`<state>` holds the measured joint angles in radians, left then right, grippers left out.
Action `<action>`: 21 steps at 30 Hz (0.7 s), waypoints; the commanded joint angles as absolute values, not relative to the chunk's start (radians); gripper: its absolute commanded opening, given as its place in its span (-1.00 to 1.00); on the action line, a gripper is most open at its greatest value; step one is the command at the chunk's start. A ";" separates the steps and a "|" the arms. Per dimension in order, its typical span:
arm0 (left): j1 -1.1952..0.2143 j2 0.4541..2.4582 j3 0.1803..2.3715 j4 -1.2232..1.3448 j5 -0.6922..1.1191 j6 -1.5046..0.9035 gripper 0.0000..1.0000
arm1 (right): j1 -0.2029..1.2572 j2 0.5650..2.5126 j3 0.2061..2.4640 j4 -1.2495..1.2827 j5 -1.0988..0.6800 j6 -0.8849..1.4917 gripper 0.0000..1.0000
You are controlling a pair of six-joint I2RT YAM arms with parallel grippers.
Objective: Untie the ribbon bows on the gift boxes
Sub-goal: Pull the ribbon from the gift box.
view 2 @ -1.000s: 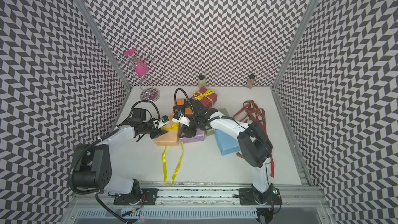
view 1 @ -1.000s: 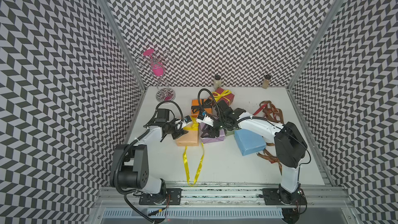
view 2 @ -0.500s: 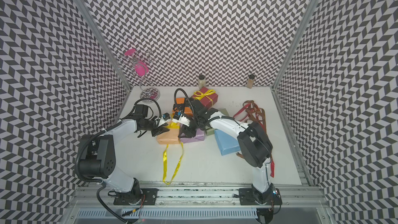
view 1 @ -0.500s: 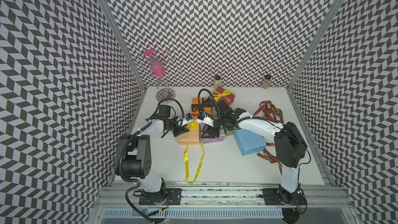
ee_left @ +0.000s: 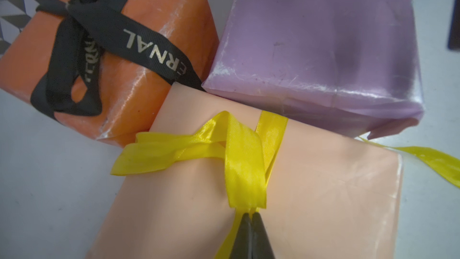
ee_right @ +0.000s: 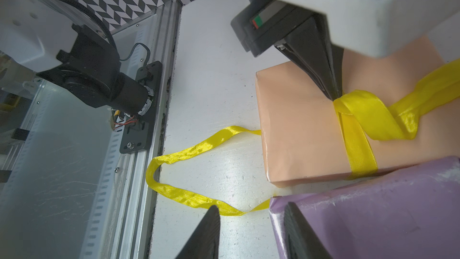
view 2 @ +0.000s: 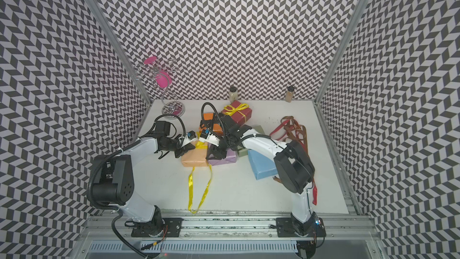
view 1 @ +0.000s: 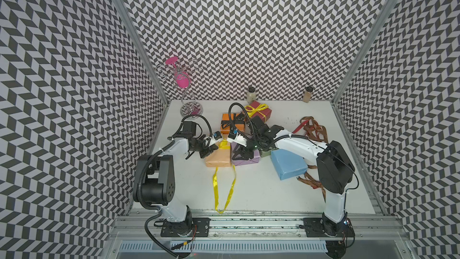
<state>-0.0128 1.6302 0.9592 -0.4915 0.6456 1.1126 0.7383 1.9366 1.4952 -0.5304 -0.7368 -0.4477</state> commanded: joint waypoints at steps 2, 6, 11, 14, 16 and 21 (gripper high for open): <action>0.024 1.655 0.948 -0.681 0.571 1.147 -1.00 | 0.745 1.960 1.522 -0.494 -0.732 -0.452 -0.14; 0.044 1.596 0.955 -0.752 0.635 1.172 -1.00 | 0.750 1.971 1.529 -0.450 -0.670 -0.448 -0.14; 0.045 1.539 0.959 -0.800 0.673 1.173 -1.00 | 0.754 2.033 1.605 -0.470 -0.678 -0.448 -0.14; 0.046 1.503 0.969 -0.828 0.704 1.172 -1.00 | 0.771 2.048 1.624 -0.465 -0.675 -0.447 -0.14; 0.046 1.480 0.977 -0.846 0.728 1.169 -1.00 | 0.785 2.049 1.623 -0.455 -0.668 -0.451 -0.14; 0.046 1.430 0.996 -0.871 0.763 1.153 -1.00 | 0.809 2.057 1.624 -0.443 -0.670 -0.447 -0.10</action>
<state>0.0441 1.4635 0.9676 -0.8131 0.7071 1.1393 0.7963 2.0426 1.6016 -0.4854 -0.6659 -0.4442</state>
